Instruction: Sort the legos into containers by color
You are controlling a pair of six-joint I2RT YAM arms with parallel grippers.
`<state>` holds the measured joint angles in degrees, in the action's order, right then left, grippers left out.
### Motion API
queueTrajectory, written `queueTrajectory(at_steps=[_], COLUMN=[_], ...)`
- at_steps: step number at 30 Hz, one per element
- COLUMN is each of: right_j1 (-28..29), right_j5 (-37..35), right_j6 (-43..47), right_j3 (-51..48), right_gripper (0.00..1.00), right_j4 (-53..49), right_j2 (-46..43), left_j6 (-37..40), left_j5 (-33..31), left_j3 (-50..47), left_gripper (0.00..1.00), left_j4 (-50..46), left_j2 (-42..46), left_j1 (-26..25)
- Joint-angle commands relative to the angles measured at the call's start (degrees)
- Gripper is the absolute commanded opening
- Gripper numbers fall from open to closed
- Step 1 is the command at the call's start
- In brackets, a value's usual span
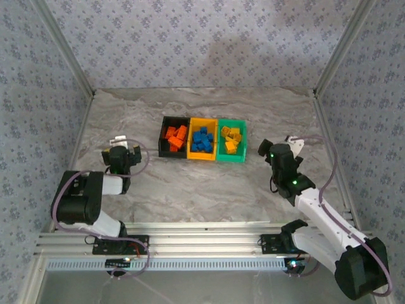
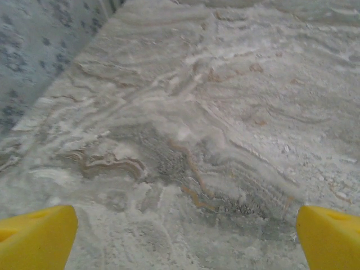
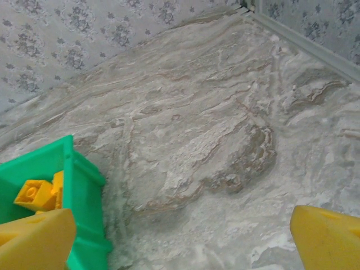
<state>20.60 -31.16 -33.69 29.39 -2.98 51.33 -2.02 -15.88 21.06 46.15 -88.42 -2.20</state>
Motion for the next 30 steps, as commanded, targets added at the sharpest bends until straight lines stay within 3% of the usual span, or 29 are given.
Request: queueTrajectory(at_steps=[1,4,9,17,21,24,30], right_j1=[-3.11,-5.25,-8.85,-17.76,-18.56,-20.81,-21.04], right_j5=[4.71,4.06,2.91,13.84,17.53,21.65,20.35], right_j6=[10.85,17.43,30.17,34.95,35.74,33.75,33.34], right_j3=[-2.49,-4.32,-6.89,-11.50,-10.96,-7.89,-8.33], right_gripper=[1.00,1.00,1.00,1.00,1.00,1.00,1.00], right_j4=[9.28,14.31,25.70,50.13,58.30,50.77,52.36], right_j2=[-0.39,0.68,6.05,25.74,36.61,36.00,36.01], left_j6=[-0.76,-1.50,-1.78,-1.77,-1.68,-1.67,-1.61], left_j5=[7.35,3.20,2.76,2.86,3.00,3.19,3.31], left_j3=[1.77,1.22,1.09,1.18,1.23,1.33,1.27], left_gripper=[1.00,1.00,1.00,1.00,1.00,1.00,1.00], left_j4=[2.34,3.60,3.71,3.26,3.18,3.16,3.16], left_j2=[0.28,0.29,0.40,0.50,0.60,0.46,0.45], left_j1=[2.37,1.86,1.76,1.80,1.80,1.77,1.80])
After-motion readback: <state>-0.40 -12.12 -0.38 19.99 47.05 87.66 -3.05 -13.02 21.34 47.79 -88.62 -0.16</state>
